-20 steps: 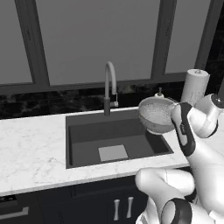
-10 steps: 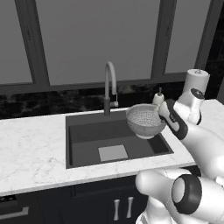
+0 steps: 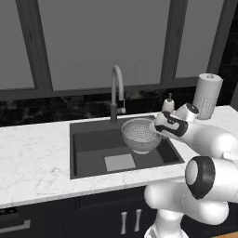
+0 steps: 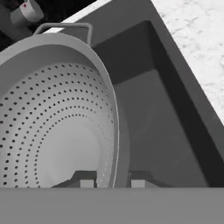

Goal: Put the colander in the sink, put the peach in the colander, and turn on the sink faucet and pour water over the colander.

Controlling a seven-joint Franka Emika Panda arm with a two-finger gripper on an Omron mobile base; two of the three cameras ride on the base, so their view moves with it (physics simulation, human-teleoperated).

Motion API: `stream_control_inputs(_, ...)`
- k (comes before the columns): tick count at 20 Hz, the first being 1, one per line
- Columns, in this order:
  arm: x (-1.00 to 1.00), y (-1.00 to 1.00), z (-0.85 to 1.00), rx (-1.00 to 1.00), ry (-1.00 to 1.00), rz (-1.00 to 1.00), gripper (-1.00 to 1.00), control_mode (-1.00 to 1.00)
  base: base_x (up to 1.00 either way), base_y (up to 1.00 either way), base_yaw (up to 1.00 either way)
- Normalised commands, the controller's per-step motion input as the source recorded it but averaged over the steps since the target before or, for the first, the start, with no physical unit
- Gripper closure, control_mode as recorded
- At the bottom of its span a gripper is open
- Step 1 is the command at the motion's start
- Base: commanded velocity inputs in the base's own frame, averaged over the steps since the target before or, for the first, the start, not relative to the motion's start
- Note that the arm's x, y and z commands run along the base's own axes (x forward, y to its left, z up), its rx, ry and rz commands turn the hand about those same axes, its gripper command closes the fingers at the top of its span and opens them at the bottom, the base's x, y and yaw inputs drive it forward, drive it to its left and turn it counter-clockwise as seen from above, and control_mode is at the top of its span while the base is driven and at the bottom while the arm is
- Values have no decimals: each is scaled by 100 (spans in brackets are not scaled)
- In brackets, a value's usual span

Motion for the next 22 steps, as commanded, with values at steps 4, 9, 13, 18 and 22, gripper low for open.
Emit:
stream_control_inputs(4,3,26,-56,0,17,0,100,-100,0,0,0)
stream_control_inputs(9,0,31,-52,-1,3,0,100,-100,0,0,0)
stream_control_inputs(13,3,41,-39,0,-2,0,100,-100,0,0,0)
stream_control_inputs(18,16,29,-38,0,-5,-3,100,-100,0,0,0)
stream_control_inputs(22,29,1,-23,0,-3,-6,100,-100,0,0,0)
